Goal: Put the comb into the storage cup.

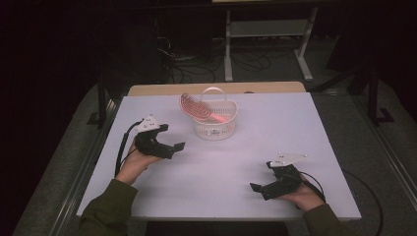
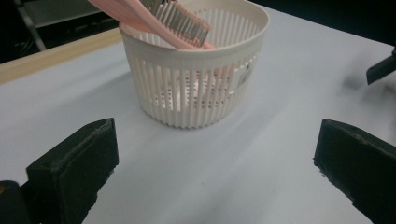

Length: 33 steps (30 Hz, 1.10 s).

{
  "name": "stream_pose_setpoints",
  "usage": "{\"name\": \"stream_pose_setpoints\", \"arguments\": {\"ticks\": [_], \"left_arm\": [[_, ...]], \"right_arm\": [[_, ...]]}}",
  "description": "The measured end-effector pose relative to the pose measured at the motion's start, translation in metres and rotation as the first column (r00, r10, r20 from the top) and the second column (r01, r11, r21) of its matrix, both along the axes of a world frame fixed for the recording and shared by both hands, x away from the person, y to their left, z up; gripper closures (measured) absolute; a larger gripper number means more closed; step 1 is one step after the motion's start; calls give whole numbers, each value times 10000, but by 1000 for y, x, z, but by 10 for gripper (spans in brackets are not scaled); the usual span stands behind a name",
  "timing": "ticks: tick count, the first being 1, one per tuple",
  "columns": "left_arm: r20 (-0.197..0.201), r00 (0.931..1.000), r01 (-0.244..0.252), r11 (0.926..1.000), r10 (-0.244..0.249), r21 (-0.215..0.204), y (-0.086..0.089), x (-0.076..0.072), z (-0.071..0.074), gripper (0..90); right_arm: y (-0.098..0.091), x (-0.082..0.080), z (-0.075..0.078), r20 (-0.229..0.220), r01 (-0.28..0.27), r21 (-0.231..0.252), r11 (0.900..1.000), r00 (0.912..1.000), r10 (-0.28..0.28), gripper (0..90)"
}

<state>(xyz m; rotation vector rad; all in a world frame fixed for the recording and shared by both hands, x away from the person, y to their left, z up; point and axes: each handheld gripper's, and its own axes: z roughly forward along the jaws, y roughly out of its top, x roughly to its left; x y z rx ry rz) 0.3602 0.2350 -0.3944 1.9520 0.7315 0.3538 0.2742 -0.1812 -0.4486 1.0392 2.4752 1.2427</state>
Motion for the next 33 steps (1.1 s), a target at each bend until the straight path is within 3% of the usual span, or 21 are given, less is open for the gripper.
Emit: {"name": "stream_pose_setpoints", "arguments": {"ticks": [33], "left_arm": [[-538,9979,395,9982,-371,442,29,-54,-27,0]], "right_arm": [[-1,0,0,3,-3,-3,10000,10000,3,0]]}}
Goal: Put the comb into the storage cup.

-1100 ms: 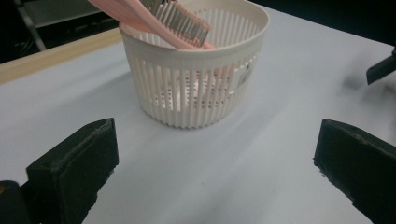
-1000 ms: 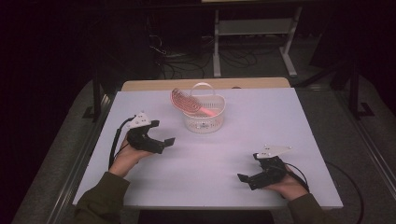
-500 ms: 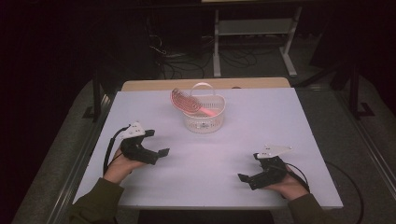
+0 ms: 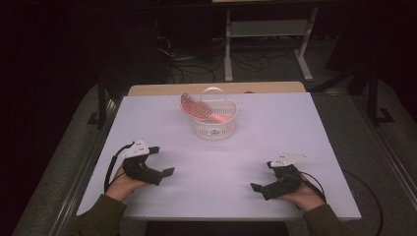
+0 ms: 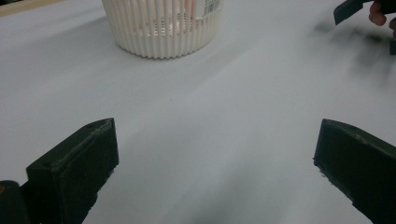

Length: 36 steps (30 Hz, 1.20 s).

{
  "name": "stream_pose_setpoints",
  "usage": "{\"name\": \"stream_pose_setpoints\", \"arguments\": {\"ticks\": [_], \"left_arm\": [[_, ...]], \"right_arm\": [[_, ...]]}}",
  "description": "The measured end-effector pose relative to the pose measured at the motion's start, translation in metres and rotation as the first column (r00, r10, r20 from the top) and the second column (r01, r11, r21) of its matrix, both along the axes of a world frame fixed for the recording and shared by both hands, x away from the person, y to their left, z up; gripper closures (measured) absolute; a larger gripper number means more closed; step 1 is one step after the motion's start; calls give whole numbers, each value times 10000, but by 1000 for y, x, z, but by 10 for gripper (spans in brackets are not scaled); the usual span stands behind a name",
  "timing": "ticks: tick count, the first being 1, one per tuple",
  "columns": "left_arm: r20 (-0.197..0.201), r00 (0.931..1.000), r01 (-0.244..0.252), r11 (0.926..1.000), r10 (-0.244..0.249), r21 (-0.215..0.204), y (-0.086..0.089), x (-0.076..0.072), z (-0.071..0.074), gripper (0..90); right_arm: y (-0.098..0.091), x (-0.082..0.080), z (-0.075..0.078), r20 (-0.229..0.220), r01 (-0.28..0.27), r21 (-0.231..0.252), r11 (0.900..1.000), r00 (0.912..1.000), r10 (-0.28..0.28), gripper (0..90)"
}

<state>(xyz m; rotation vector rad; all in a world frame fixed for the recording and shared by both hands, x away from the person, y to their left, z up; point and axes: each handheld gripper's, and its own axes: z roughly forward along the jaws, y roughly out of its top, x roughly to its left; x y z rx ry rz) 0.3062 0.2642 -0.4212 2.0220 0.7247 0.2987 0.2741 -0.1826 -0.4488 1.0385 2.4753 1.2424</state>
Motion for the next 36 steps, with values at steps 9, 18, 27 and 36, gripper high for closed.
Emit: {"name": "stream_pose_setpoints", "arguments": {"ticks": [9,18,27,36], "left_arm": [[-3,10000,-3,9998,3,-194,8,-11,-6,0],[-112,9999,-61,9999,59,-110,13,-19,-14,0],[-298,9995,63,9998,-57,205,11,-20,-19,0],[-369,9992,154,9991,-139,398,9,-20,-21,0]], "right_arm": [[-1,-1,1,25,48,14,10000,10000,-48,0],[-1,0,0,-3,76,-14,10000,10000,-76,0],[-2,0,0,-34,103,-15,9999,9999,-103,0],[-2,0,-1,-30,101,-29,9999,9999,-101,0]]}}
